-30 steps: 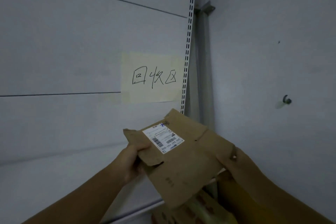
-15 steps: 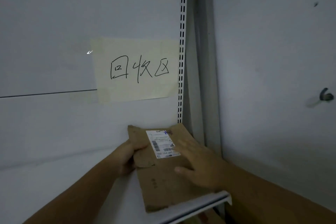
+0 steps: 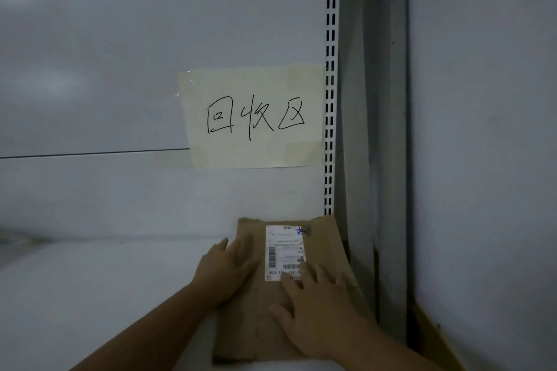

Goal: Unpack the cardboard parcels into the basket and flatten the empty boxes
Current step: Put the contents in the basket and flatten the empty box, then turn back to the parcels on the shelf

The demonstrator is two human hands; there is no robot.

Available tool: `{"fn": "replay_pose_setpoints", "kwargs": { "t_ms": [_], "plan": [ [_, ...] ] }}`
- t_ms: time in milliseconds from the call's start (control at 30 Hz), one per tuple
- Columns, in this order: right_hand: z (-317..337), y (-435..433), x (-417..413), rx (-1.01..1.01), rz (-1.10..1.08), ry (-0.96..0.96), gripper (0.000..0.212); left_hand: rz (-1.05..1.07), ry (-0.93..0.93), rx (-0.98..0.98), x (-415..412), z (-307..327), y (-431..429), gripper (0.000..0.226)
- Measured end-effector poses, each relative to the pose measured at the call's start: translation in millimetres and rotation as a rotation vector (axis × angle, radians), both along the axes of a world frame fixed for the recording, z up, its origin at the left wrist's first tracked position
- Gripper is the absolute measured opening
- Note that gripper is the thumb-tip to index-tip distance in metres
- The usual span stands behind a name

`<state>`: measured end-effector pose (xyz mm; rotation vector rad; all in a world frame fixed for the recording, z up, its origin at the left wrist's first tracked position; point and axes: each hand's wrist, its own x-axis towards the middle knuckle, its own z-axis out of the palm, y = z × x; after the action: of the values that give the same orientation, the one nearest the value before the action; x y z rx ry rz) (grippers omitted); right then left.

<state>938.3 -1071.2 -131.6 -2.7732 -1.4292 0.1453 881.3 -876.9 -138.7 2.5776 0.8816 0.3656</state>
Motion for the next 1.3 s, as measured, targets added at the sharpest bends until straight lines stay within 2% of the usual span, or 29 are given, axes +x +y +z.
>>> {"fn": "replay_pose_setpoints", "kwargs": {
  "t_ms": [67,233,367,433,500,567,667,733,800,900,1067,1300],
  "plan": [
    [-0.2,1.3,-2.2,-0.035,-0.031,0.018,0.069,-0.014,0.038,0.061,-1.0,-2.2,-1.4,0.056],
    [8.9,-3.7,-5.3,-0.042,-0.033,0.055,0.071,-0.062,0.156,0.068,-1.0,12.7,-6.9,0.049],
    [39.7,-6.4,-8.8,-0.044,-0.055,0.173,0.055,-0.196,0.236,0.148,-38.2,34.1,0.7,0.056],
    [60.8,1.9,-23.3,0.014,-0.136,0.25,0.05,-0.224,0.251,0.205,-77.3,50.0,12.2,0.064],
    [77.0,22.8,-56.2,0.014,-0.175,0.196,0.052,-0.205,0.223,0.241,-127.3,69.2,31.3,0.065],
    [86.0,55.5,-104.1,-0.08,-0.131,0.029,0.054,-0.15,0.2,0.284,-188.3,87.8,54.1,0.061],
    [84.8,124.2,-184.8,-0.145,-0.014,-0.243,0.051,-0.01,0.217,0.378,-295.3,107.5,98.0,0.059],
    [80.2,174.9,-242.4,-0.095,0.168,-0.329,0.052,0.132,0.273,0.427,-372.1,114.0,127.8,0.06],
    [77.6,222.8,-304.1,0.019,0.397,-0.301,0.053,0.267,0.321,0.43,-446.2,115.4,151.7,0.061],
    [74.1,276.7,-395.2,0.069,0.616,-0.123,0.06,0.44,0.364,0.358,-542.7,112.0,175.0,0.06],
    [50.8,336.7,-502.4,0.045,0.821,-0.129,0.064,0.59,0.343,0.27,-647.2,100.0,207.8,0.061],
    [52.1,426.9,-582.0,0.047,0.996,-0.132,0.065,0.696,0.399,0.196,-727.1,78.4,260.3,0.059]
  ]
}}
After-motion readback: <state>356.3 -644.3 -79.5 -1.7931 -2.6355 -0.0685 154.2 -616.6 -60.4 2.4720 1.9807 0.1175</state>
